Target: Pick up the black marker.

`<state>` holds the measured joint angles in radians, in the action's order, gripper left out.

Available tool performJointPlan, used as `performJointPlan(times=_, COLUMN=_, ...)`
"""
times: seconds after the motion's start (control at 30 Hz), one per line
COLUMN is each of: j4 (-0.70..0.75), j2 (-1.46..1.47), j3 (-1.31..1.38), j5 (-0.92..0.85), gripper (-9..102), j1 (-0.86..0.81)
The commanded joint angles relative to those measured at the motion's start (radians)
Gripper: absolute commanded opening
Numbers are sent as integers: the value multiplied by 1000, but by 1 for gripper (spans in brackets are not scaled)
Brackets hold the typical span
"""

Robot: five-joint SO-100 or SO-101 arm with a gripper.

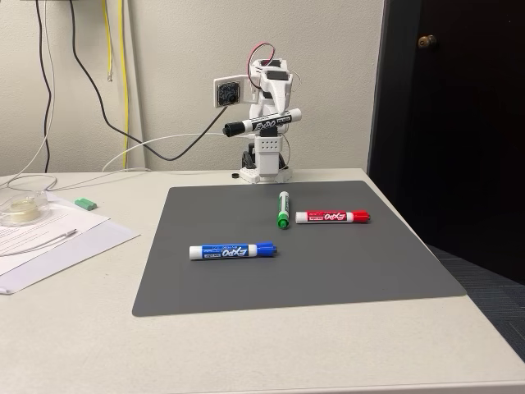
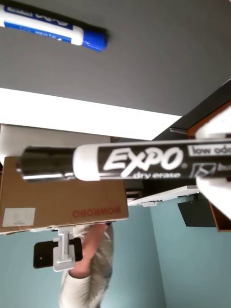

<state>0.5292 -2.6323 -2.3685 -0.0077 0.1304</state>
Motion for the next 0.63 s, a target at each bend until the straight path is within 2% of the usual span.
performJointPlan(times=0.0, j4=-2, j2=-20, j3=6, j5=-6, gripper=0, j1=-6)
performJointPlan(times=0.6, j4=-6, j2=-23, j3=6, j5=-8, gripper=0, j1=-12)
